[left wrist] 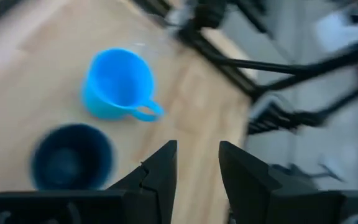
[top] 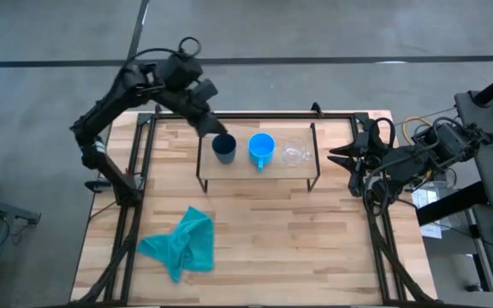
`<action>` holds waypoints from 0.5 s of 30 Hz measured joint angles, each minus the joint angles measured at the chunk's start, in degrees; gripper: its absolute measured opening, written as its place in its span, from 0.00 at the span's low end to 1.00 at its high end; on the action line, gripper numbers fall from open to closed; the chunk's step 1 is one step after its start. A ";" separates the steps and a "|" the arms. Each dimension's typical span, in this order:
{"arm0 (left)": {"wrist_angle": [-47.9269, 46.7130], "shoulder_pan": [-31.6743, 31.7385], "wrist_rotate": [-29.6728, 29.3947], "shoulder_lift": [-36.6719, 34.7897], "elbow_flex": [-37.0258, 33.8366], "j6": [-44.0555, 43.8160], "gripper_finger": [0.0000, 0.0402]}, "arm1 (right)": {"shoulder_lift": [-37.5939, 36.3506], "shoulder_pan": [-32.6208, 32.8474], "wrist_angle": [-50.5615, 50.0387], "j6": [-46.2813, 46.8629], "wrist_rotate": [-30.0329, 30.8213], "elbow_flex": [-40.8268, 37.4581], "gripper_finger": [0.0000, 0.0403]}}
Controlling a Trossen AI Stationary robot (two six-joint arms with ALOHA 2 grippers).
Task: Stack small to large cups/mugs on shelf
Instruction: Return to Home Position
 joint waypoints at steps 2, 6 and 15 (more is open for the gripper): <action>0.05 -0.02 2.87 -2.08 0.00 -1.19 0.26 | -0.02 0.00 0.00 0.00 0.00 0.00 0.17; 0.03 -0.04 3.59 -6.84 -0.15 -2.31 0.26 | -0.02 0.00 0.30 0.31 0.00 0.00 0.19; 0.05 -0.02 2.76 -14.99 -0.50 -0.93 0.26 | -0.09 0.00 2.55 -1.57 0.02 0.00 0.20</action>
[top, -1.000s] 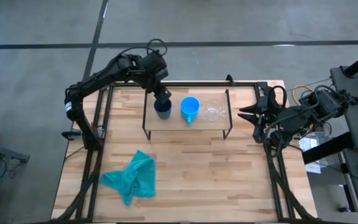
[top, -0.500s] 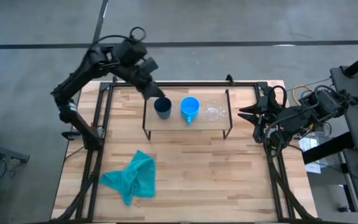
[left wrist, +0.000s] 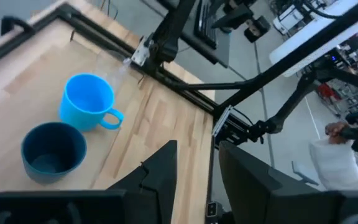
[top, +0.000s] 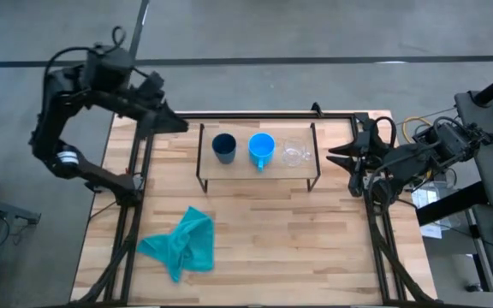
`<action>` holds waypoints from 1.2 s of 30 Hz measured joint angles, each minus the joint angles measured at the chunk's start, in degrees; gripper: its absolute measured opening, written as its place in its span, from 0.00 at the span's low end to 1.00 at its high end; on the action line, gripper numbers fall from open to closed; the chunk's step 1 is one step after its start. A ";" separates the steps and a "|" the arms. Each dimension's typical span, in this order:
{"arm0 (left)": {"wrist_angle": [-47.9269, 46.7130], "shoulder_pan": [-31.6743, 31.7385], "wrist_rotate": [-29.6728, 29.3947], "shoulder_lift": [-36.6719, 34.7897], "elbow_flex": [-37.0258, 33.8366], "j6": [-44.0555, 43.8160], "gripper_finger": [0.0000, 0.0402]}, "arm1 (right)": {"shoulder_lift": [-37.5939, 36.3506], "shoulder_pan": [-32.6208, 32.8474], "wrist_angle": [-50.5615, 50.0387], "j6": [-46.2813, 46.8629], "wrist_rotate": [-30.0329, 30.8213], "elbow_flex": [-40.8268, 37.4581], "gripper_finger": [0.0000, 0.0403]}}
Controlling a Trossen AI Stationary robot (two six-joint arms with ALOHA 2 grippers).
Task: Stack small to large cups/mugs on shelf
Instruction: Return to Home Position
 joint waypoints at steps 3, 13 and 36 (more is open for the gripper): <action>0.02 0.02 -0.10 -1.40 0.00 2.10 0.26 | -0.94 0.00 2.57 -0.28 -0.02 0.00 0.19; 1.51 0.02 -0.10 -6.37 -0.10 9.39 0.26 | -9.32 0.05 16.01 -8.80 -4.50 0.06 0.17; 9.46 -0.04 -0.78 -36.24 -15.97 11.87 0.26 | -25.13 0.03 16.72 -16.08 -5.18 -7.36 0.18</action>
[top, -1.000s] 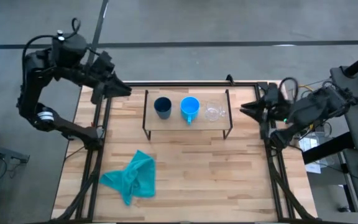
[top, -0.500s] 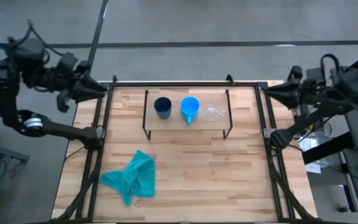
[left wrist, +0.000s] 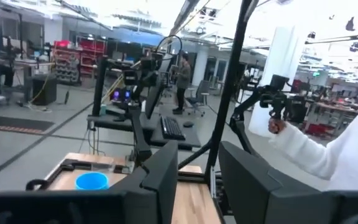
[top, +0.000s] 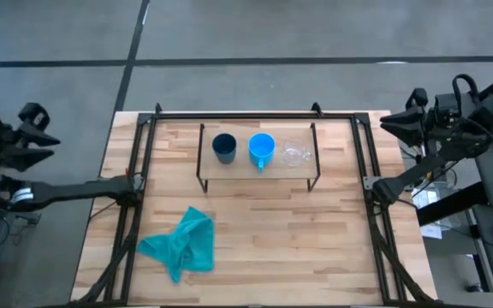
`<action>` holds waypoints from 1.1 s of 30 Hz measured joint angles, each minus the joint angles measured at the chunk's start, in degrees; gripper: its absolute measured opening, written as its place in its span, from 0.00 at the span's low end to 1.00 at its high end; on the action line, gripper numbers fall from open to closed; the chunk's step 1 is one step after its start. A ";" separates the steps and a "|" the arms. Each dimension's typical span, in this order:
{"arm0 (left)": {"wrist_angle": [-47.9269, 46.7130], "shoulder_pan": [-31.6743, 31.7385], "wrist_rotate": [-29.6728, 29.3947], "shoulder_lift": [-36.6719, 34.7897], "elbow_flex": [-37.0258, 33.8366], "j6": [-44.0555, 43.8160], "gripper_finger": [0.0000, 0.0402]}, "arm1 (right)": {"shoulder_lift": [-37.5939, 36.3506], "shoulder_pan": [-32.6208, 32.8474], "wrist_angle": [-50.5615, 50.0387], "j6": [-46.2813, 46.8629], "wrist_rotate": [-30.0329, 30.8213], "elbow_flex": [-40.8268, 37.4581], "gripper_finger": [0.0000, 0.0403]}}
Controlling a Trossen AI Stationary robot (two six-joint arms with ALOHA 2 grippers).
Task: Stack small to large cups/mugs on shelf
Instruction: Return to Home Position
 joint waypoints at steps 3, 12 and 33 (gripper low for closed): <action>5.96 0.03 -0.03 -4.52 -8.22 -2.29 0.26 | -2.86 -0.01 4.21 -0.12 0.00 -4.76 0.19; 24.34 0.03 6.31 -17.84 -34.90 -7.06 0.26 | -11.83 -0.01 20.55 -4.97 -5.14 -19.83 0.20; 92.37 0.04 27.88 -32.96 -89.00 -32.06 0.26 | -20.85 -0.01 38.09 -6.52 -18.96 -46.84 0.19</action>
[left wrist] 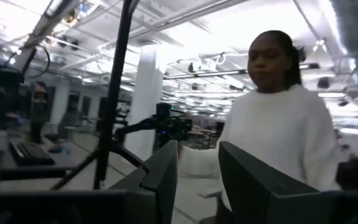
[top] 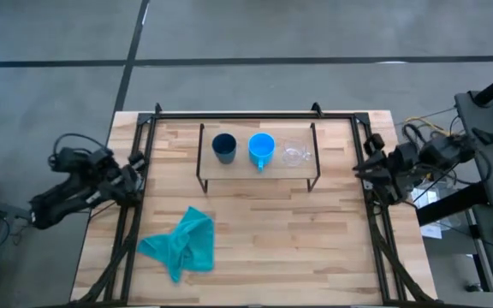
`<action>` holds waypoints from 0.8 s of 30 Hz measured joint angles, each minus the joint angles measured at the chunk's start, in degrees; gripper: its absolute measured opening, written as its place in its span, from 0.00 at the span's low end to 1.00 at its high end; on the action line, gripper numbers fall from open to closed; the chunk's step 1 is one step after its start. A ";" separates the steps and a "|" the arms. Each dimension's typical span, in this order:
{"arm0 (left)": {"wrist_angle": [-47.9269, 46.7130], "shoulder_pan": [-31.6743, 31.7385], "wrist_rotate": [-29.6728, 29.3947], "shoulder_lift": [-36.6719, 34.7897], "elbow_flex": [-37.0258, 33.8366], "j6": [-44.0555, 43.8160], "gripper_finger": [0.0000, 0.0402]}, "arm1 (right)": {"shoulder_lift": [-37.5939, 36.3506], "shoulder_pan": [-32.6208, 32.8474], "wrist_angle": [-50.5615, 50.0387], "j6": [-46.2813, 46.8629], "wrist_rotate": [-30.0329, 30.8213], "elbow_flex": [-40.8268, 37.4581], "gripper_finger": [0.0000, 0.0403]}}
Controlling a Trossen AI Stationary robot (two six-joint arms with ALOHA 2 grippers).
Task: Stack small to large cups/mugs on shelf
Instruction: Return to Home Position
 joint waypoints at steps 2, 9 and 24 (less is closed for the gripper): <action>4.58 0.02 0.00 0.02 -3.19 -2.92 0.26 | -0.25 0.02 -0.07 0.32 -1.65 -1.40 0.18; 17.44 0.02 0.00 -0.04 -10.70 -5.43 0.26 | -1.85 0.02 2.49 1.42 -2.10 -7.64 0.17; 18.56 0.02 -0.39 -0.04 -15.01 -6.78 0.26 | -9.09 0.02 14.11 2.16 -2.02 -22.86 0.18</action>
